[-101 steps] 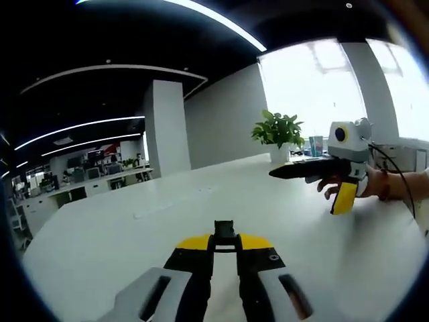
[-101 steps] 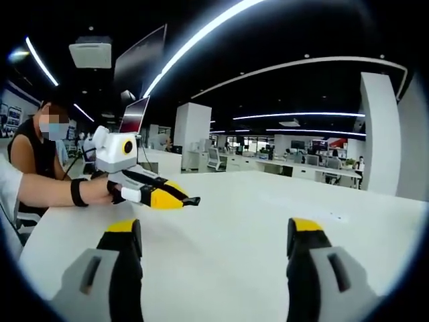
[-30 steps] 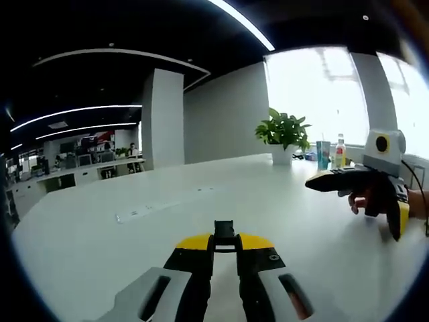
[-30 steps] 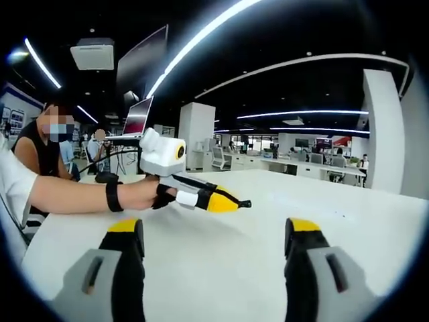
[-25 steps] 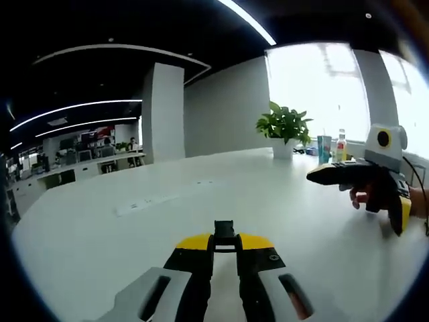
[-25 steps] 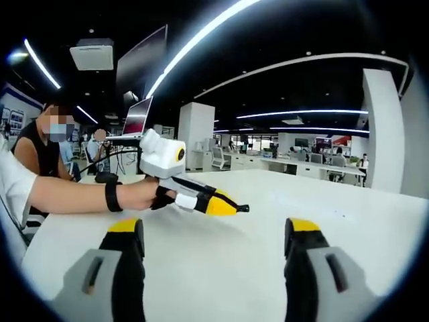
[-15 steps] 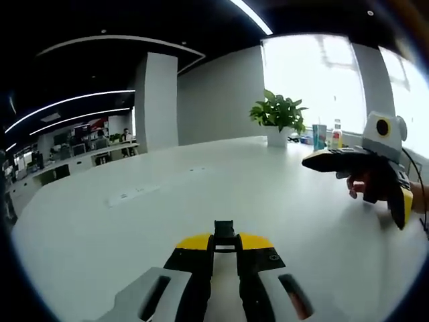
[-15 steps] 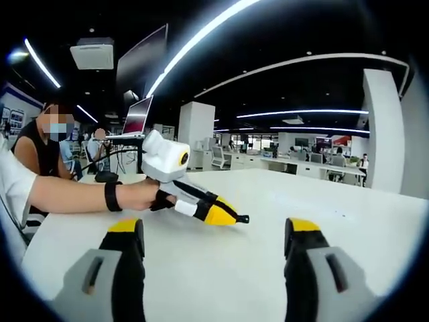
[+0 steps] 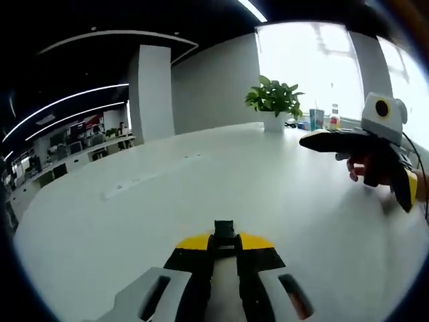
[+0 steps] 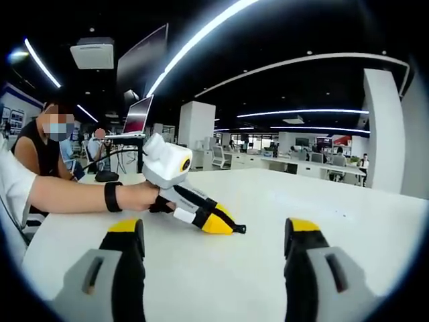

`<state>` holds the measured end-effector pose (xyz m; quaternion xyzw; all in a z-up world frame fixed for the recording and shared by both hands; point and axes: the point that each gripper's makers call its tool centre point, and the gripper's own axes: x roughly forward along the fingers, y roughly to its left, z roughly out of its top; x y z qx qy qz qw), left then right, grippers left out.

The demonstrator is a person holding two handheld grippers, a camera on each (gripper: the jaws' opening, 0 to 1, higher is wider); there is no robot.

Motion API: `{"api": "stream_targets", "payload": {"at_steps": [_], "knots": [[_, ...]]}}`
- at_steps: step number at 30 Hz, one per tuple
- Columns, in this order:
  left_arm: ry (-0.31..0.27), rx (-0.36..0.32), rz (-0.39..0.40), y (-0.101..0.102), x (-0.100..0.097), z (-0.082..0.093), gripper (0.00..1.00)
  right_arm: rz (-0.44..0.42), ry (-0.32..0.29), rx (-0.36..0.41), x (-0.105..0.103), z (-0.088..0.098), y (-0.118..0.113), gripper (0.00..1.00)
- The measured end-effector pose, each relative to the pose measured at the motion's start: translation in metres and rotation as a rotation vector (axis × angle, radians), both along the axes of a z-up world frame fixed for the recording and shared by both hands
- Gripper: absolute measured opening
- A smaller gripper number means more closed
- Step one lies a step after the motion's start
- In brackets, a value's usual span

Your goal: Snap the two parts of the plastic buckle together until the buckle closes and remains connected.

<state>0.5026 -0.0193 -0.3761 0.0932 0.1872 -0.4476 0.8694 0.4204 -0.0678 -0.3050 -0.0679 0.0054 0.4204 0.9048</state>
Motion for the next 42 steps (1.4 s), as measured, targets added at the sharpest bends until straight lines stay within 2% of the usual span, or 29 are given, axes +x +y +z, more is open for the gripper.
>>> {"api": "stream_targets", "payload": {"at_steps": [14, 17, 19, 23, 28, 32, 34, 38, 42], "knots": [[0.009, -0.025, -0.007, 0.002, -0.001, 0.002, 0.12, -0.006, -0.01, 0.012, 0.0, 0.005, 0.0, 0.87], [0.006, -0.027, -0.011, 0.007, 0.009, 0.002, 0.12, -0.004, -0.011, 0.013, -0.001, 0.006, -0.001, 0.87], [-0.016, -0.022, -0.028, 0.005, 0.004, 0.002, 0.12, -0.004, -0.01, 0.013, 0.001, 0.007, -0.002, 0.87], [-0.01, -0.029, -0.032, 0.003, 0.001, 0.001, 0.13, -0.005, -0.009, 0.013, 0.003, 0.008, -0.003, 0.87], [0.003, -0.046, -0.027, 0.002, -0.001, 0.0, 0.19, -0.009, -0.01, 0.009, 0.006, 0.008, -0.004, 0.87], [-0.001, -0.046, -0.031, 0.001, -0.002, 0.0, 0.19, -0.009, -0.01, 0.016, 0.006, 0.009, -0.004, 0.88], [0.001, -0.047, -0.031, 0.003, 0.003, 0.0, 0.21, -0.009, -0.01, 0.01, 0.005, 0.008, -0.004, 0.88], [-0.007, -0.042, -0.032, 0.003, 0.004, 0.0, 0.32, -0.01, -0.01, 0.006, 0.005, 0.008, -0.004, 0.88], [-0.002, -0.046, -0.024, 0.003, 0.004, 0.0, 0.36, -0.011, -0.011, 0.01, 0.004, 0.009, -0.005, 0.88]]}}
